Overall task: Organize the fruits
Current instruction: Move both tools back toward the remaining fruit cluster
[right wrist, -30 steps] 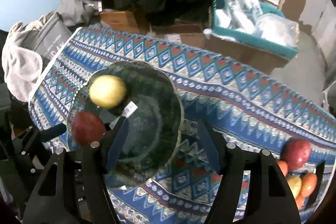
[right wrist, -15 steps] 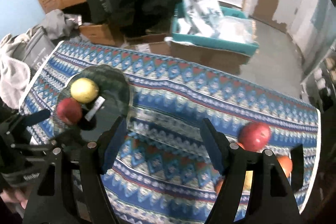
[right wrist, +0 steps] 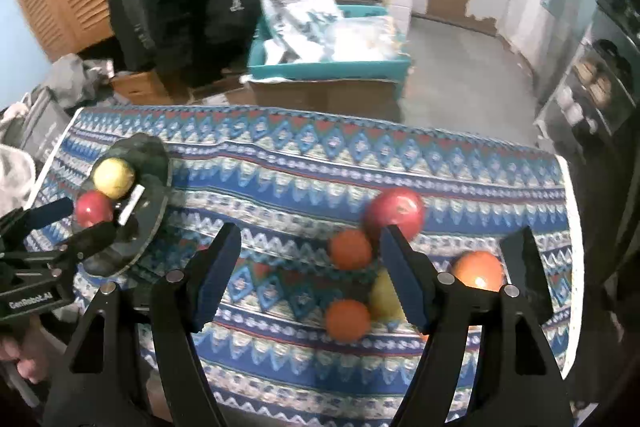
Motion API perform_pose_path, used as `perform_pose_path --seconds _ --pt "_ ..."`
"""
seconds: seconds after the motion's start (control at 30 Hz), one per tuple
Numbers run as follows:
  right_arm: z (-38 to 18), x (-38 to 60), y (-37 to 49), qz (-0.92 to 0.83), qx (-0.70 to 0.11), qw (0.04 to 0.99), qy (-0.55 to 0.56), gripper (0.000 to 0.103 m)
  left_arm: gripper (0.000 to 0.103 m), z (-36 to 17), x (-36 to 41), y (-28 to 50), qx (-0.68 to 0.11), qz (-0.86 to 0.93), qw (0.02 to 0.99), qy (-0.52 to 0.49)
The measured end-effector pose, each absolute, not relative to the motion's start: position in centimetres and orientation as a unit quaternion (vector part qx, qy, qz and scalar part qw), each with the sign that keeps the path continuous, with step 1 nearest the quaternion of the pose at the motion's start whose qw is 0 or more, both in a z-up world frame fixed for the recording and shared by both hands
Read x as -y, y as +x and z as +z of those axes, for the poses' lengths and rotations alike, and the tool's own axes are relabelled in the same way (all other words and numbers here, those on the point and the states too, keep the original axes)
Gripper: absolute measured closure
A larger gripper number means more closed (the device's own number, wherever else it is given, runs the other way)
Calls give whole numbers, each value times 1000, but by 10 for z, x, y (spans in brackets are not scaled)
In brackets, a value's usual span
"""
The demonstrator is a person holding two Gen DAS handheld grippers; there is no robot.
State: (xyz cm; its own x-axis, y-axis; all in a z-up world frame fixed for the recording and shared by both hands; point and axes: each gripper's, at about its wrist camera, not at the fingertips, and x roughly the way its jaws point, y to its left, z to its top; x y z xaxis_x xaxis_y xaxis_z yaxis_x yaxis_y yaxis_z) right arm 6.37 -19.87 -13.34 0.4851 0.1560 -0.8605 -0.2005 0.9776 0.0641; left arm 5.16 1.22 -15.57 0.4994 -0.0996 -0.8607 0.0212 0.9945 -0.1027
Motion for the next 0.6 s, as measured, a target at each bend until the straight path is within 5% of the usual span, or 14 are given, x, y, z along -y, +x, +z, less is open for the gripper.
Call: perform_pose_path --seconds 0.6 --pt "-160 291 44 35 -516 856 -1 30 16 -172 69 56 -521 -97 848 5"
